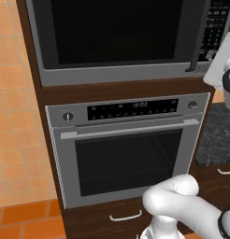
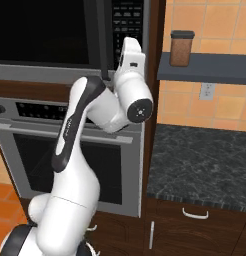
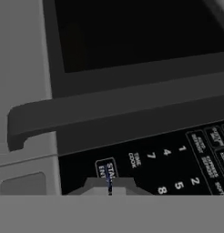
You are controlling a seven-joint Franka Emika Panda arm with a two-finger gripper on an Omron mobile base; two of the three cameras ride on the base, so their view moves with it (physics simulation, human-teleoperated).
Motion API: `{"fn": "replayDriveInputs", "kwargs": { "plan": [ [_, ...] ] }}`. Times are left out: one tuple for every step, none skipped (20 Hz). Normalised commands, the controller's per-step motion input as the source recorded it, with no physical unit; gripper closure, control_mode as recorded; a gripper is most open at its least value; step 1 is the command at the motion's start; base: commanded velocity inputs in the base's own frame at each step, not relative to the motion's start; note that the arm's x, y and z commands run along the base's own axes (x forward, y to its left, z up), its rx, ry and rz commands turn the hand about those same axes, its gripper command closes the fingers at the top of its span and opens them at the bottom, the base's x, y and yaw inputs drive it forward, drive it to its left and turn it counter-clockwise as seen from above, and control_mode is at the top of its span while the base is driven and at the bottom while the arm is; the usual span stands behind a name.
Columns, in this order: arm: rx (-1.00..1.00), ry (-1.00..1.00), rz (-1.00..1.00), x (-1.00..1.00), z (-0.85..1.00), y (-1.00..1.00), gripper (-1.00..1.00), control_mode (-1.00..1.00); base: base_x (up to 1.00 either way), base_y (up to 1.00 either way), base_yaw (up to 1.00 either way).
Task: Open the microwave, place the bowl with waffle inside the microwave, then close the microwave door and turn it on.
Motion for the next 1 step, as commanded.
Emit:
{"fn": "replayDriveInputs", "kwargs": {
  "plan": [
    [0.0,0.0,0.0,-0.97,0.0,-0.27,1.0,-1.0,0.0,0.0,0.0]
  ]
}}
